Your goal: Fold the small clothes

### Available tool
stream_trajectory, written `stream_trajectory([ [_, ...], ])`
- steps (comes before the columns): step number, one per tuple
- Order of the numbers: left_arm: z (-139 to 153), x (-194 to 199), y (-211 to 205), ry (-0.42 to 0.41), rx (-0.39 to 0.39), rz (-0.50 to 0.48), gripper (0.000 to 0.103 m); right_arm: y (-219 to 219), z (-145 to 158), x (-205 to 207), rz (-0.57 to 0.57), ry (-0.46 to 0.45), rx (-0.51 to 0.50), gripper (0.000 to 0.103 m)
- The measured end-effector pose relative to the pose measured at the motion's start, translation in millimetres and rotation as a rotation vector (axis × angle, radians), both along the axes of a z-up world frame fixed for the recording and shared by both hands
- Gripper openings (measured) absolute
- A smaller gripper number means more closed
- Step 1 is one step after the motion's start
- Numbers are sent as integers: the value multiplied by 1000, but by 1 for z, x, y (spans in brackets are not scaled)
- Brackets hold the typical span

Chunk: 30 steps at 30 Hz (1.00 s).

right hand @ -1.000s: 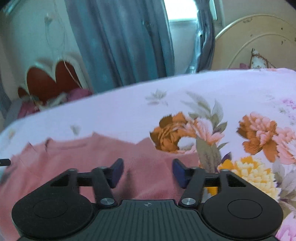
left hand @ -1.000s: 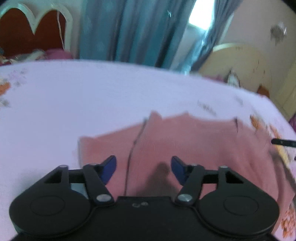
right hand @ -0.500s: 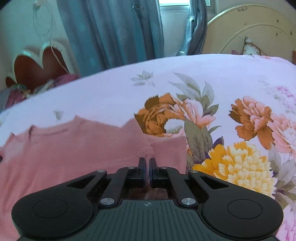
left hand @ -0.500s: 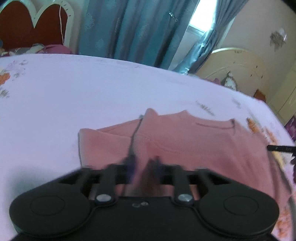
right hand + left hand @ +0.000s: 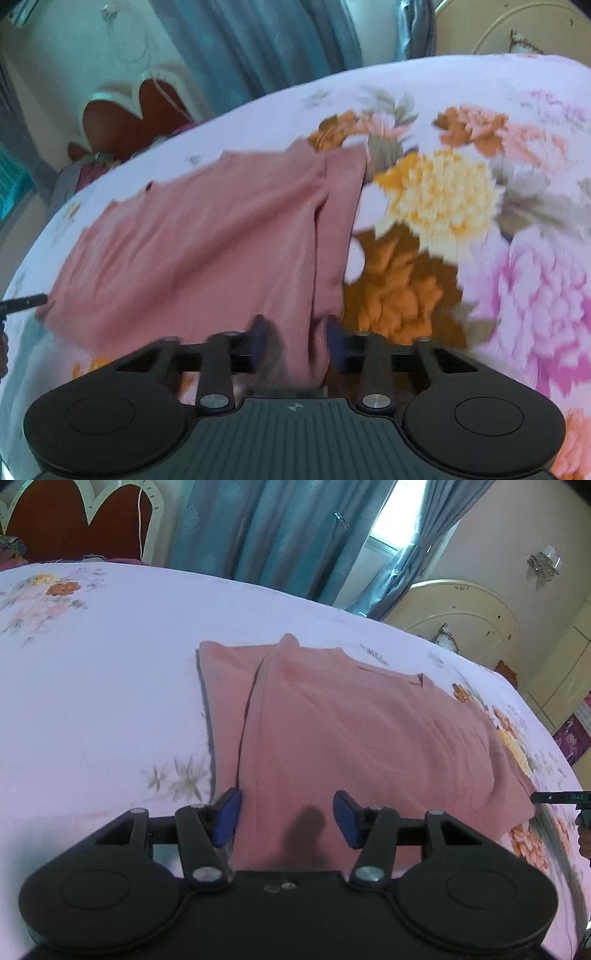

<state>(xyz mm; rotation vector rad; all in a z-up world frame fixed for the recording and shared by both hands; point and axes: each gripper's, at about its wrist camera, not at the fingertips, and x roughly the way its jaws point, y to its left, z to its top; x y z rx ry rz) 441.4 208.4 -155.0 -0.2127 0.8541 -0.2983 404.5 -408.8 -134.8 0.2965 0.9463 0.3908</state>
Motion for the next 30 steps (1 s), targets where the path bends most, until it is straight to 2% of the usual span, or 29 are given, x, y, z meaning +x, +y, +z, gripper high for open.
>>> stream_trajectory([
  [2,1,-4,-4,-3,36,-1,53,-1,0,-4,6,-6,26,25],
  [6,-9,-10,-8,22,42,-31,51,3,-8,-6,25,14,36,24],
  [7,-12,-11,-10,25,57,-38,38,5,-8,-6,43,11,36,15],
  [8,-14,-10,-10,27,57,-46,25,8,-7,-6,61,4,18,2],
  [9,-15,-9,-8,25,48,-38,10,10,-6,-7,75,-7,6,2],
  [11,-9,-12,1,-8,-21,-19,8,10,3,-11,93,-35,13,2],
  [14,1,-21,12,-45,-24,-5,5,0,19,-25,99,-75,-43,2],
  [16,-4,-22,17,-24,5,18,5,-8,13,-28,90,-49,-47,2],
  [19,-19,-18,23,17,0,41,5,-12,-11,-24,66,10,-37,2],
  [26,-13,-26,21,-2,60,15,6,-10,-8,-31,87,-5,-84,2],
  [28,-10,-35,26,-5,70,64,27,-13,-3,-31,72,-19,-77,2],
  [29,-5,-40,28,-10,79,101,29,-17,3,-33,39,-38,-96,3],
  [30,1,-46,28,-31,92,125,33,-19,8,-33,7,-51,-118,21],
])
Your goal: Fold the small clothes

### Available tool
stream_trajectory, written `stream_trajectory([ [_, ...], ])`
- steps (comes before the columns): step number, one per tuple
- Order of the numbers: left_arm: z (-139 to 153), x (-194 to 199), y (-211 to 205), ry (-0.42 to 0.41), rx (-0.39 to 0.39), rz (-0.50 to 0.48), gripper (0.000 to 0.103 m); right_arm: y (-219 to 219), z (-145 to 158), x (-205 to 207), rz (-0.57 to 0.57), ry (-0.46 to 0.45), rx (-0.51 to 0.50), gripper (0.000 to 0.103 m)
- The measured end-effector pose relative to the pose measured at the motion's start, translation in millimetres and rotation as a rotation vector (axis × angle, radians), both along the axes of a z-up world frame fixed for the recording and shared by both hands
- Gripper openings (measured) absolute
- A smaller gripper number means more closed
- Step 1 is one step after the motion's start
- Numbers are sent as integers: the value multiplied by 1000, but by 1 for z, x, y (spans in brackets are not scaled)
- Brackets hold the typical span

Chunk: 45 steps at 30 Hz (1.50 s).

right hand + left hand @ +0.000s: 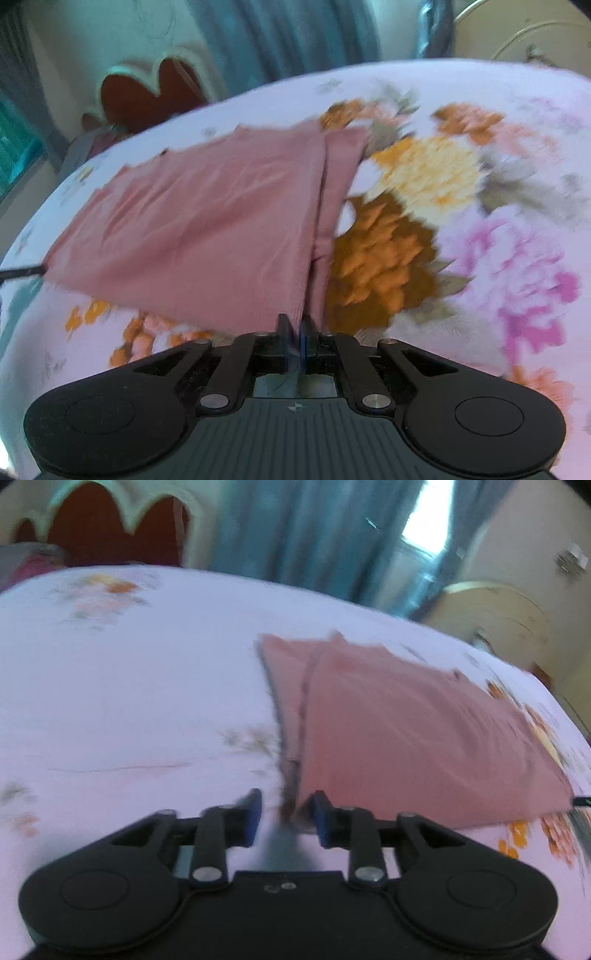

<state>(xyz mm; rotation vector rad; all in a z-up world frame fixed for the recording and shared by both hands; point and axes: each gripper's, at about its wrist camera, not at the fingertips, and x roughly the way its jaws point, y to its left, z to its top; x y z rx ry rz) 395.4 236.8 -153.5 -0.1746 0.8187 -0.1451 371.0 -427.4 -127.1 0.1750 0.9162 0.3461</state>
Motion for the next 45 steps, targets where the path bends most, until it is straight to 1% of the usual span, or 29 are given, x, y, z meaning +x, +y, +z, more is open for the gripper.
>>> stream_trajectory([
  [1,9,-7,-4,-33,15,11,38,-1,8,-3,-52,-31,-42,36],
  [2,16,-10,-11,-62,14,11,42,1,16,-6,-59,-75,-56,52],
  [4,25,-9,-42,-105,-19,-45,55,20,28,-1,-38,-111,-37,52],
  [5,25,-5,-63,-110,-41,-92,57,36,31,4,-30,-129,-41,47],
  [6,24,1,-89,-110,-61,-150,61,55,31,10,-12,-132,-47,33],
  [7,22,8,-118,-114,-71,-211,61,75,29,18,13,-122,-55,28],
  [10,13,28,-198,-124,-77,-356,61,131,18,36,80,-110,-132,27],
  [13,-4,45,-245,-80,-64,-438,61,148,3,41,118,-78,-186,27],
  [14,-11,48,-254,-52,-21,-450,61,147,-4,39,121,-45,-239,27],
  [15,-19,48,-257,-28,47,-439,61,141,-11,34,125,-35,-285,26],
  [16,-25,46,-254,-19,90,-427,61,132,-12,26,122,-48,-287,26],
  [17,-29,41,-246,-33,104,-433,61,120,-12,19,103,-36,-274,27],
  [20,-31,25,-221,-60,104,-446,62,95,-10,5,82,-22,-235,27],
  [22,-21,28,-207,-90,74,-428,63,91,4,4,46,-56,-188,27],
  [24,-12,43,-200,-104,54,-380,63,89,12,17,-11,-89,-116,27],
  [25,-8,59,-194,-99,44,-351,63,92,15,28,-35,-102,-100,27],
  [29,-3,112,-196,-86,87,-333,62,123,16,83,-16,-102,-104,27],
  [30,-5,120,-195,-84,88,-341,62,132,13,98,0,-97,-111,27],
  [31,-10,136,-197,-58,102,-355,62,141,8,115,25,-81,-112,27],
  [32,-16,151,-200,-25,132,-361,63,150,3,130,47,-64,-120,27],
  [33,-22,158,-201,-19,156,-365,65,156,-4,144,64,-53,-135,27],
  [35,-26,178,-196,-30,180,-351,67,159,-11,169,32,-60,-162,27],
  [37,-26,186,-187,-44,170,-333,73,151,-11,188,-12,-55,-125,27],
  [39,-29,188,-180,-57,153,-320,77,146,-12,194,-27,-69,-137,26],
  [41,-29,184,-175,-67,138,-291,77,143,-10,191,-35,-71,-137,26],
  [42,-25,180,-177,-81,145,-281,73,145,-5,186,-41,-83,-140,27],
  [43,-21,171,-184,-108,147,-282,71,149,0,182,-22,-111,-131,27],
  [44,-18,163,-193,-121,131,-310,71,158,5,173,18,-133,-104,27],
  [45,-17,158,-206,-129,124,-358,74,171,7,168,73,-127,-63,27],
])
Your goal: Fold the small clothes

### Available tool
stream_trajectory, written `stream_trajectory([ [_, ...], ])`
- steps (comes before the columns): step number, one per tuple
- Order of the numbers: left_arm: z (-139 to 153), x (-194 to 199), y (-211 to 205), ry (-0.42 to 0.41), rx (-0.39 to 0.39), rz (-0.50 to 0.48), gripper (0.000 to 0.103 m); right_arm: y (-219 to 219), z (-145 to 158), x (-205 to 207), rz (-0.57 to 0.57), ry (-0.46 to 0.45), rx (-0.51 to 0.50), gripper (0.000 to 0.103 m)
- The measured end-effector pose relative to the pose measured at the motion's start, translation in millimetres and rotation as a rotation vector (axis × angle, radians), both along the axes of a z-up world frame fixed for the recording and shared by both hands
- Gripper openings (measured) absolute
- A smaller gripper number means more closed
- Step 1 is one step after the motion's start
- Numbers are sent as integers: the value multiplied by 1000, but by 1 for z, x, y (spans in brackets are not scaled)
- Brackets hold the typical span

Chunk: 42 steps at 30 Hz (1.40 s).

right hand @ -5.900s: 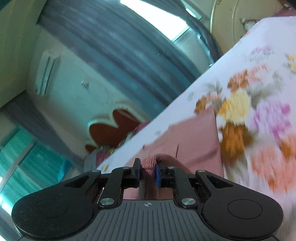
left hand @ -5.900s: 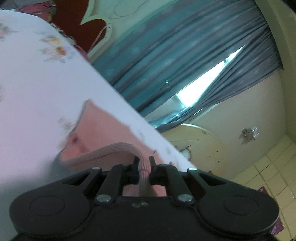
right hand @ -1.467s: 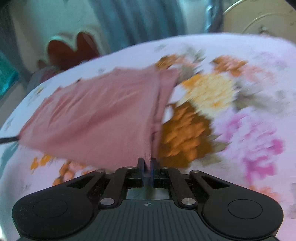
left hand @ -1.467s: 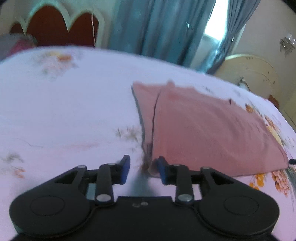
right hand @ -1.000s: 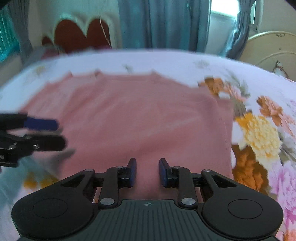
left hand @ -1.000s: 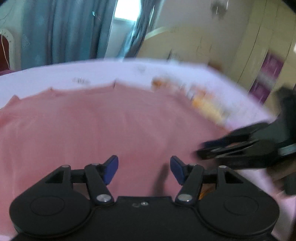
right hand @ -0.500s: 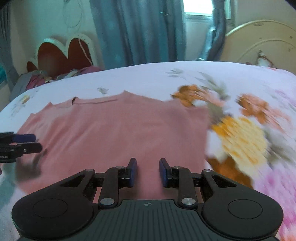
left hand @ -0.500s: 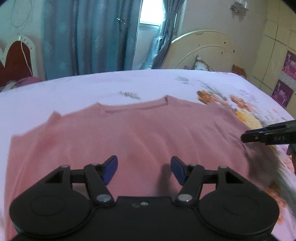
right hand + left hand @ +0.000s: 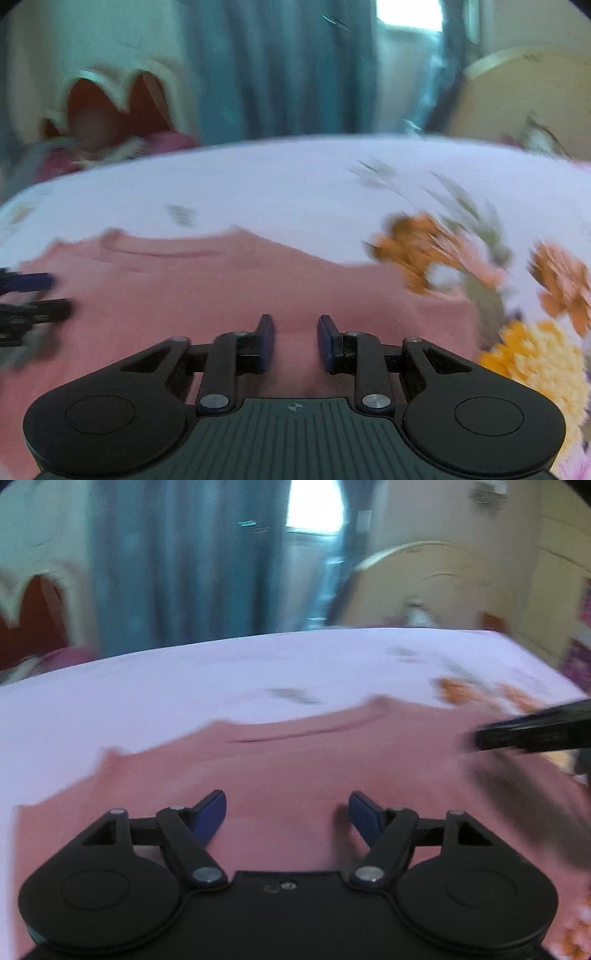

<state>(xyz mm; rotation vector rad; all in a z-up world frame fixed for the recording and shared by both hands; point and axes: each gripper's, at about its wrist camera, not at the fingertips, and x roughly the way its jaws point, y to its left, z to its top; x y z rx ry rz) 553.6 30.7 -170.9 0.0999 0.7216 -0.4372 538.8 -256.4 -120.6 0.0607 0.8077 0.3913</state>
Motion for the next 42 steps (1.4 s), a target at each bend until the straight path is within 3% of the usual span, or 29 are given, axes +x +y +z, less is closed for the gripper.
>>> stream_trajectory([
  [3,-5,-6,-29,-21,66,-57,75,34,-9,-7,143,11,12,27],
  [6,-6,-6,-5,-44,111,22,75,24,-15,-11,185,-23,-43,27],
  [7,-9,-5,20,-44,135,90,76,6,-17,-11,147,-22,-35,29],
  [8,-11,-3,44,-32,125,133,78,-14,-20,-11,69,-16,-34,41],
  [9,-15,-4,68,-17,108,181,79,-34,-25,-10,-60,-4,-120,41],
  [10,-18,-4,90,10,141,262,79,-55,-26,-12,-124,1,-119,41],
  [11,-18,-8,108,17,98,279,78,-75,-23,-16,-160,26,-40,41],
  [13,-6,-21,120,16,23,323,74,-76,-10,-33,-150,0,-33,41],
  [14,0,-30,113,-3,1,311,74,-68,-1,-49,-108,-46,-39,41],
  [17,16,-70,70,-62,-75,197,76,-33,13,-83,29,-72,57,41],
  [20,13,-97,21,-43,-103,71,76,4,8,-112,174,-52,48,41],
  [24,-12,-117,-13,-8,21,-20,76,16,-7,-135,235,-68,-55,41],
  [25,-16,-120,-8,-13,67,3,77,11,-8,-138,224,-78,-82,41],
  [27,-19,-121,20,-12,89,93,77,-12,-13,-140,96,-87,-187,41],
  [30,-16,-125,75,4,58,224,77,-63,-18,-144,-62,-34,-174,41],
  [32,-11,-127,92,2,92,284,77,-74,-13,-150,-76,-22,-198,41],
  [35,-2,-133,117,2,32,343,76,-79,1,-163,-75,-27,-116,41],
  [38,0,-140,124,25,76,385,76,-64,-16,-167,-110,15,-234,41],
  [42,5,-144,124,38,95,390,74,-70,-9,-177,-144,-4,-207,41],
])
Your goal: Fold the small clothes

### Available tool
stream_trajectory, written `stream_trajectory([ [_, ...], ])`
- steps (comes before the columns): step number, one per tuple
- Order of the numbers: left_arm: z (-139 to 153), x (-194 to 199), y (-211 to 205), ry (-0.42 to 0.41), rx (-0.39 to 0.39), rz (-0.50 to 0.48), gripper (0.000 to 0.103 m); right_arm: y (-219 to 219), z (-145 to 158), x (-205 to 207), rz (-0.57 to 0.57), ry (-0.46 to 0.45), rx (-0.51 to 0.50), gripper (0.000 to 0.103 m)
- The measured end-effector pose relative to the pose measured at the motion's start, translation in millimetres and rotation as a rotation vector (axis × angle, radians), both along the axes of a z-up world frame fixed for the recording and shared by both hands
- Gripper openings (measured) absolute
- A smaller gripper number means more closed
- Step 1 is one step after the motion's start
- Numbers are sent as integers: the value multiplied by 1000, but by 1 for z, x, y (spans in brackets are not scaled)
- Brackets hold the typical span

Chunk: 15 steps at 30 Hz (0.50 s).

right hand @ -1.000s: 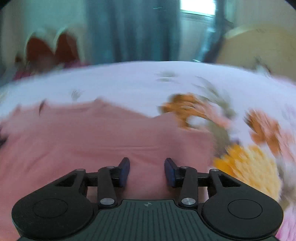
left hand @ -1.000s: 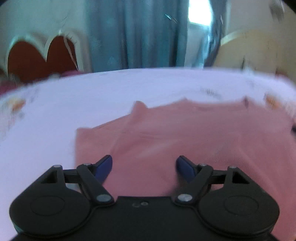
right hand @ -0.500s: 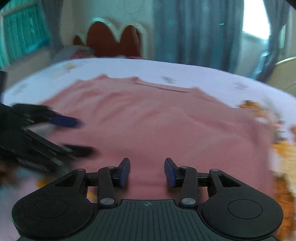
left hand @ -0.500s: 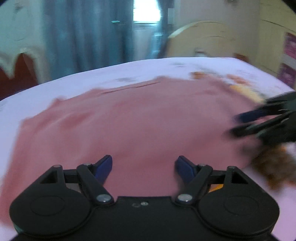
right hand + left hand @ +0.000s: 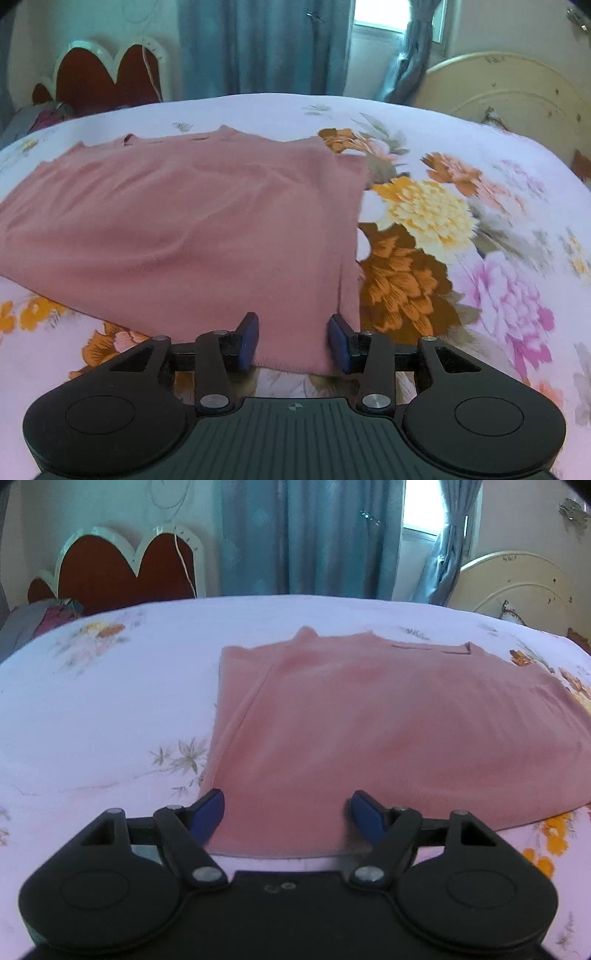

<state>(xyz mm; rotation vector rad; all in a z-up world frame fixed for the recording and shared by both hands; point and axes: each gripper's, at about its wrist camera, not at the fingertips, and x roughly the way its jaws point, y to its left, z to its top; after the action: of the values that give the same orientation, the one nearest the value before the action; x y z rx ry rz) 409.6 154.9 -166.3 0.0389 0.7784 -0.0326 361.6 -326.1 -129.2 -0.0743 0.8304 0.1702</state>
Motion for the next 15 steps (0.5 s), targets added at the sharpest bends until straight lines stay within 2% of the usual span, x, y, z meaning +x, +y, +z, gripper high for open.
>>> stream_trajectory([
  [2,6,-2,-7,-22,-9,-12,75,2,11,-4,1,-48,29,41],
  [3,5,4,-12,3,-6,-11,74,1,12,-2,-7,-41,46,41],
  [5,-9,13,-17,73,7,-5,76,2,-2,8,-26,72,24,41],
  [10,-7,5,-21,72,21,33,76,17,0,-3,7,55,-59,41],
  [15,-10,-3,-22,72,43,42,76,8,-3,-5,6,63,-10,41],
])
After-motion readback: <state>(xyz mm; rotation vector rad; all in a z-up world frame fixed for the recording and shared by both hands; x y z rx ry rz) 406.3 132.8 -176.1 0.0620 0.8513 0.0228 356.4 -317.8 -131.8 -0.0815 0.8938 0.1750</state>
